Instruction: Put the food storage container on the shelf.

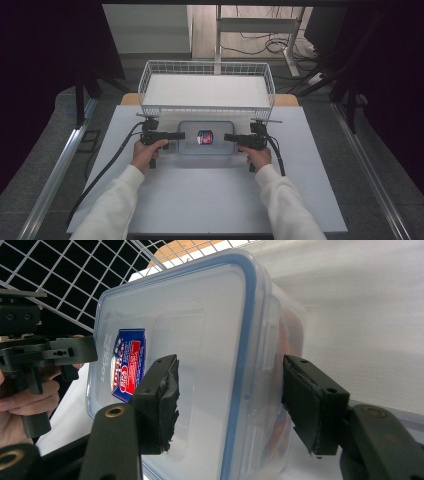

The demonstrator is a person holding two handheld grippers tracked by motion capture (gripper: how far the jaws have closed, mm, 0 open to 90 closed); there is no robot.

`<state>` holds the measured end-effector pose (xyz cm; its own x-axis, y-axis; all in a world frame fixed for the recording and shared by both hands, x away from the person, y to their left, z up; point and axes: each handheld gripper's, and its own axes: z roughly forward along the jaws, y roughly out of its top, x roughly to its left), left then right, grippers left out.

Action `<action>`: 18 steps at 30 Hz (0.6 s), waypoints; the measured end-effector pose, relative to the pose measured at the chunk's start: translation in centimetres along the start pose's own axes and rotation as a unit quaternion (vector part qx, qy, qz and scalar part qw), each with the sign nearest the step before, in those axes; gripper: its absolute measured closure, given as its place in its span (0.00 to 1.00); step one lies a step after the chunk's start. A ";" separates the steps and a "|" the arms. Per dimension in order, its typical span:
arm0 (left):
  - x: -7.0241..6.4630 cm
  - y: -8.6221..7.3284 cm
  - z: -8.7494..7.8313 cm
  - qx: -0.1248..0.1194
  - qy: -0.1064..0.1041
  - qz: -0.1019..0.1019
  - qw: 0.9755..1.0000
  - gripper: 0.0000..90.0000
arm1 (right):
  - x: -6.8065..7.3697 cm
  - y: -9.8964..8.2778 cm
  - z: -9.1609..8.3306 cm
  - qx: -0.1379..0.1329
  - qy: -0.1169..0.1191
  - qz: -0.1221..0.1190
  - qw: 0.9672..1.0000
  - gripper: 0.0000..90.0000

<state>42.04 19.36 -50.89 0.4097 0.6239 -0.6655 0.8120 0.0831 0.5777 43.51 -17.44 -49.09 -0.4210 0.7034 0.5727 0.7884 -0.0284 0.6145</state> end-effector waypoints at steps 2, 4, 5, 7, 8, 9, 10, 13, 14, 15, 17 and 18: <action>0.0 0.0 0.1 -0.004 0.000 -0.002 1.000 0.49 | 0.0 -0.1 0.1 0.000 -0.003 0.001 1.000 0.44; -0.1 -0.1 0.2 -0.007 0.000 -0.001 1.000 0.48 | 0.1 -0.1 0.0 0.000 -0.004 -0.001 1.000 0.44; -0.1 -0.1 0.1 -0.009 0.001 0.001 1.000 0.47 | 0.1 -0.1 0.1 -0.002 -0.006 -0.003 1.000 0.44; -0.3 -0.1 0.0 -0.016 0.004 0.004 1.000 0.44 | 0.4 -0.2 -0.1 -0.005 -0.015 -0.013 1.000 0.44; -0.5 -0.1 -0.2 -0.020 0.007 0.008 1.000 0.43 | 0.5 -0.2 -0.2 -0.008 -0.023 -0.023 0.999 0.44; -0.7 -0.1 -0.4 -0.024 0.014 0.022 0.999 0.42 | 0.8 -0.2 -0.4 -0.013 -0.032 -0.036 0.999 0.43; -0.8 -0.1 -0.7 -0.026 0.018 0.038 0.999 0.41 | 1.2 -0.3 -0.7 -0.020 -0.039 -0.052 0.998 0.41; -1.7 -0.4 -1.6 -0.023 0.020 0.038 0.999 0.38 | 2.2 -0.4 -1.6 -0.027 -0.053 -0.091 0.994 0.39; -1.9 -0.5 -1.8 -0.020 0.022 0.044 0.999 0.38 | 2.6 -0.4 -1.9 -0.027 -0.058 -0.103 0.993 0.39; -2.2 -0.6 -2.1 -0.019 0.021 0.055 0.998 0.38 | 2.8 -0.5 -2.1 -0.028 -0.062 -0.116 0.991 0.39; -3.0 -1.1 -2.7 -0.007 0.036 0.074 0.997 0.37 | 3.5 -0.8 -2.8 -0.025 -0.075 -0.140 0.987 0.38; -3.4 -1.4 -3.0 -0.002 0.040 0.085 0.996 0.37 | 3.9 -1.0 -3.2 -0.024 -0.080 -0.152 0.985 0.38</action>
<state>38.25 19.42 -48.03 0.5066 0.6894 -0.5177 0.7322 -0.0269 0.6806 39.68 -16.95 -45.71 -0.5551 0.7875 0.2678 0.6137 0.1704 0.7709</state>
